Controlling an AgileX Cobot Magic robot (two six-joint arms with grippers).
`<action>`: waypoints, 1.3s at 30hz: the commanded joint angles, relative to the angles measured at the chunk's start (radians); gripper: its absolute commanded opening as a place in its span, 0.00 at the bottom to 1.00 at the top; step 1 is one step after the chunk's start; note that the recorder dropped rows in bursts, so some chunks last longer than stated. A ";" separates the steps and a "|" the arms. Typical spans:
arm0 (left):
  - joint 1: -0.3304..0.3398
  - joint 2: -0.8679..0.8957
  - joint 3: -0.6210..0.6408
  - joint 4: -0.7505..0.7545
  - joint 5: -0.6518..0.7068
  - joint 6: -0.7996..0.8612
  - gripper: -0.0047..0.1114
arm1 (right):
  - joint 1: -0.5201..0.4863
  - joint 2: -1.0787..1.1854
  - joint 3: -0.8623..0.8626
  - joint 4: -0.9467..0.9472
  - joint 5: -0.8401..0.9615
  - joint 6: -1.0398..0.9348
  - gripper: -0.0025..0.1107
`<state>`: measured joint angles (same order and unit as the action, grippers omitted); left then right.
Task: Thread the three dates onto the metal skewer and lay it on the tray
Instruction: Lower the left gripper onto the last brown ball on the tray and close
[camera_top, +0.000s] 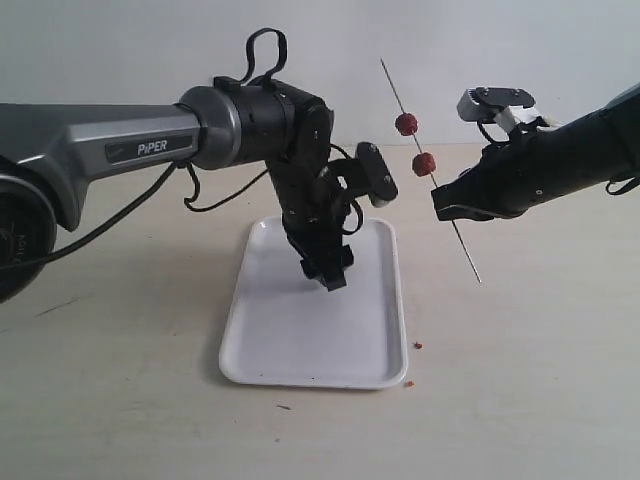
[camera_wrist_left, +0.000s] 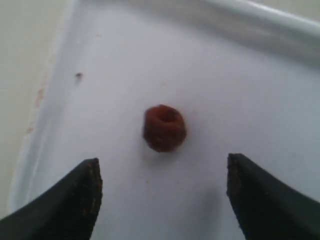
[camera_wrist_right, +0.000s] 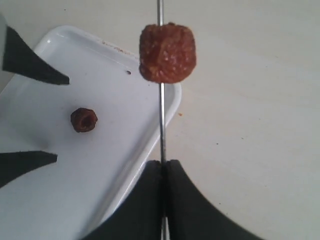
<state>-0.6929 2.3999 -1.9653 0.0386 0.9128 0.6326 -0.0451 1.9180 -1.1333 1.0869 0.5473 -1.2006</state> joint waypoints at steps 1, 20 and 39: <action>-0.029 0.000 0.000 -0.018 0.006 0.160 0.63 | -0.001 -0.008 -0.001 0.002 -0.022 -0.009 0.02; -0.023 0.000 0.000 -0.018 -0.066 0.208 0.63 | -0.001 -0.008 -0.001 -0.016 -0.022 -0.009 0.02; -0.001 0.038 0.000 -0.022 -0.080 0.119 0.50 | -0.001 -0.008 -0.001 -0.016 -0.028 -0.009 0.02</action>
<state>-0.7023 2.4279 -1.9653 0.0196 0.8309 0.7675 -0.0451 1.9180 -1.1333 1.0725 0.5250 -1.2006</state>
